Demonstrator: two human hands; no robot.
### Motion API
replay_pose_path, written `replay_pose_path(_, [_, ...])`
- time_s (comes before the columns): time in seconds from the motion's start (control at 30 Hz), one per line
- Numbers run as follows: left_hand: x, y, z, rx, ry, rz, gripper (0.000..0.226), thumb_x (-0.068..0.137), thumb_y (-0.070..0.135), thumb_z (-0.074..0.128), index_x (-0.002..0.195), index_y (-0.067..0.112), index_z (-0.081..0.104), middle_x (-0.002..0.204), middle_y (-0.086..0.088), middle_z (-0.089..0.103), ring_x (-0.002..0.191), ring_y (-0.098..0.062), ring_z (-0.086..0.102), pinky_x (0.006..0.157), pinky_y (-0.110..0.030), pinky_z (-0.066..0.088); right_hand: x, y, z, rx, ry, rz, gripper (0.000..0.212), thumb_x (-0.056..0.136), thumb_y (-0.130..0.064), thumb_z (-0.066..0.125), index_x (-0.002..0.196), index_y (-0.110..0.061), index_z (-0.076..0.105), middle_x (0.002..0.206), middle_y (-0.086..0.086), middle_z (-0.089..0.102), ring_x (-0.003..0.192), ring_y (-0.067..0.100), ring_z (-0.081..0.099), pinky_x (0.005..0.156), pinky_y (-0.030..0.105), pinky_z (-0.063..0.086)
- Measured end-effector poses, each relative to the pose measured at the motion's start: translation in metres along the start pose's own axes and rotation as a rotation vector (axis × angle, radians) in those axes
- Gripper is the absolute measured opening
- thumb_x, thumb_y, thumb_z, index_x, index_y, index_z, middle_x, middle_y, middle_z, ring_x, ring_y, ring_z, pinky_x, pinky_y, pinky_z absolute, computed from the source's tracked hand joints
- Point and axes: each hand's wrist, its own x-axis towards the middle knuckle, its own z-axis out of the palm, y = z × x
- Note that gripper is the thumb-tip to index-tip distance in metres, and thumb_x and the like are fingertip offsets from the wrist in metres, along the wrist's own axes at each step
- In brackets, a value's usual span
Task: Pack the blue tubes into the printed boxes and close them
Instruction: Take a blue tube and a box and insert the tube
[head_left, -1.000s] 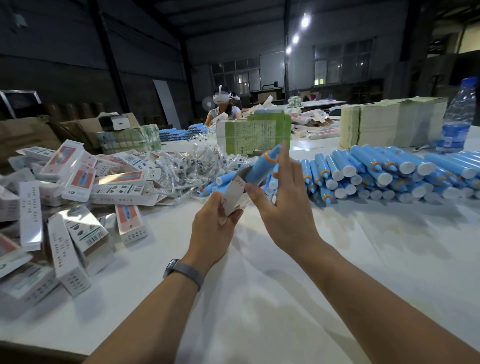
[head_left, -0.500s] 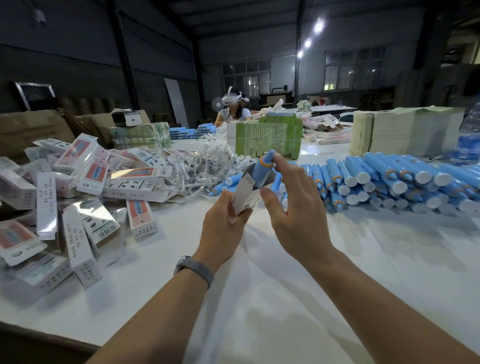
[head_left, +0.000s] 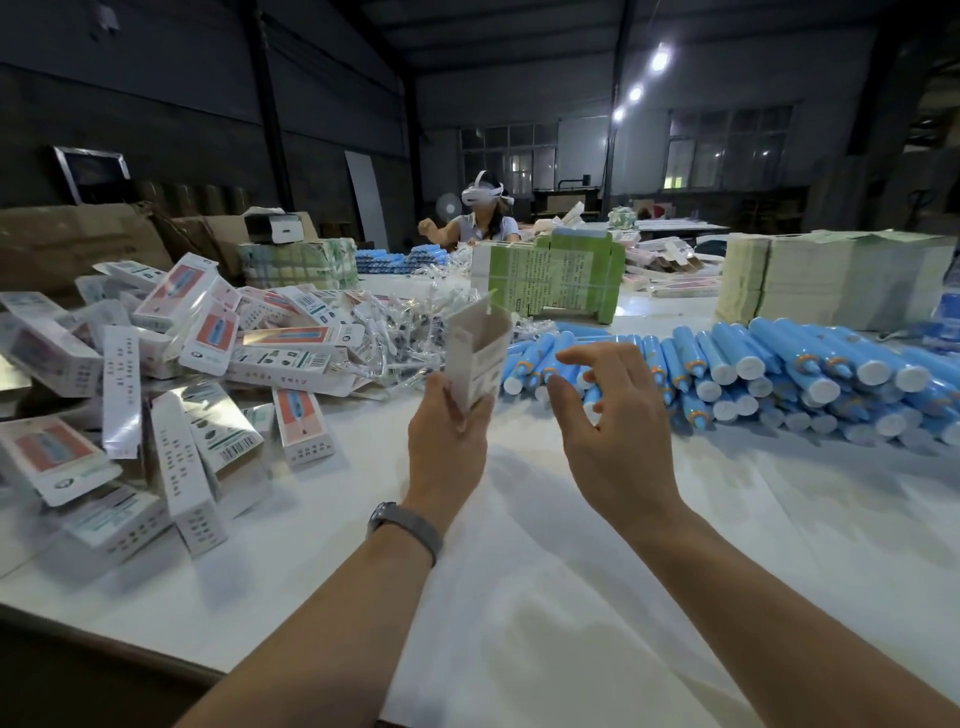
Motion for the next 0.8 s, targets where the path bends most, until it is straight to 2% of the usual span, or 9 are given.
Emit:
replay_pose_path(0.07, [0.004, -0.001, -0.002, -0.032, 0.104, -0.049, 0.025, 0.092, 0.017, 0.070, 0.096, 0.008, 0.046, 0.089, -0.012, 0.064, 0.080, -0.032, 0.058, 0.074, -0.047, 0.051, 0.003, 0.001, 0.007, -0.009, -0.103, 0.023, 0.007, 0.095, -0.023, 0.062, 0.101, -0.021, 0.066, 0.099, -0.013, 0.052, 0.095, 0.017, 0.057, 0.076, 0.034, 0.045])
replay_pose_path(0.17, [0.008, -0.005, -0.005, -0.048, 0.237, -0.074, 0.024, 0.095, 0.014, 0.065, 0.098, 0.016, 0.041, 0.101, -0.008, 0.060, 0.088, -0.026, 0.055, 0.078, -0.039, 0.046, 0.015, 0.007, 0.028, -0.119, -0.425, 0.016, 0.011, 0.094, -0.026, 0.061, 0.103, -0.022, 0.066, 0.094, -0.009, 0.060, 0.093, 0.017, 0.058, 0.080, 0.033, 0.045])
replay_pose_path(0.27, [0.013, -0.009, -0.008, -0.072, 0.322, -0.118, 0.022, 0.097, 0.011, 0.060, 0.105, 0.014, 0.041, 0.110, -0.010, 0.054, 0.097, -0.024, 0.050, 0.081, -0.026, 0.037, 0.027, 0.014, 0.059, -0.266, -0.712, -0.004, 0.025, 0.096, -0.031, 0.056, 0.120, -0.027, 0.060, 0.109, -0.006, 0.065, 0.109, 0.019, 0.055, 0.086, 0.034, 0.044])
replay_pose_path(0.37, [0.017, -0.010, -0.009, -0.105, 0.369, -0.172, 0.023, 0.097, 0.009, 0.060, 0.114, 0.005, 0.045, 0.112, -0.007, 0.050, 0.104, -0.025, 0.050, 0.090, -0.032, 0.041, 0.036, 0.023, 0.097, -0.410, -0.882, -0.090, 0.036, 0.097, -0.032, 0.052, 0.133, -0.029, 0.053, 0.132, -0.001, 0.058, 0.127, 0.026, 0.041, 0.099, 0.042, 0.042])
replay_pose_path(0.43, [0.018, -0.011, -0.009, -0.122, 0.391, -0.180, 0.026, 0.096, 0.007, 0.060, 0.116, 0.001, 0.046, 0.114, -0.012, 0.053, 0.107, -0.029, 0.051, 0.095, -0.038, 0.042, 0.044, 0.027, 0.124, -0.544, -0.937, -0.166, 0.037, 0.097, -0.032, 0.051, 0.134, -0.029, 0.053, 0.137, 0.004, 0.056, 0.131, 0.031, 0.036, 0.095, 0.044, 0.040])
replay_pose_path(0.53, [0.018, -0.012, -0.008, -0.152, 0.388, -0.173, 0.024, 0.095, 0.006, 0.060, 0.114, 0.001, 0.046, 0.116, -0.018, 0.055, 0.110, -0.033, 0.053, 0.097, -0.043, 0.042, 0.061, 0.030, 0.160, -0.746, -0.949, -0.207, 0.029, 0.095, -0.031, 0.048, 0.122, -0.029, 0.057, 0.129, 0.004, 0.058, 0.129, 0.033, 0.033, 0.088, 0.046, 0.036])
replay_pose_path(0.67, [0.019, -0.013, -0.008, -0.138, 0.357, -0.164, 0.027, 0.095, 0.008, 0.061, 0.107, 0.019, 0.040, 0.115, -0.010, 0.053, 0.110, -0.029, 0.053, 0.100, -0.043, 0.044, 0.073, 0.039, 0.202, -0.783, -1.027, -0.045, 0.036, 0.094, -0.029, 0.044, 0.129, -0.030, 0.052, 0.142, 0.004, 0.051, 0.141, 0.037, 0.017, 0.104, 0.059, 0.026])
replay_pose_path(0.73, [0.020, -0.015, -0.007, -0.137, 0.359, -0.171, 0.025, 0.095, 0.009, 0.061, 0.108, 0.017, 0.042, 0.116, -0.010, 0.053, 0.111, -0.029, 0.052, 0.100, -0.044, 0.043, 0.074, 0.046, 0.213, -0.778, -1.061, 0.067, 0.042, 0.097, -0.035, 0.039, 0.136, -0.026, 0.051, 0.148, 0.006, 0.045, 0.147, 0.042, 0.004, 0.107, 0.067, 0.016])
replay_pose_path(0.8, [0.019, -0.014, -0.005, -0.136, 0.356, -0.160, 0.022, 0.096, 0.011, 0.060, 0.112, 0.010, 0.045, 0.117, -0.012, 0.053, 0.111, -0.030, 0.051, 0.100, -0.045, 0.042, 0.074, 0.051, 0.214, -0.759, -1.022, 0.091, 0.040, 0.096, -0.038, 0.036, 0.129, -0.025, 0.055, 0.144, 0.007, 0.049, 0.146, 0.043, 0.008, 0.106, 0.068, 0.015])
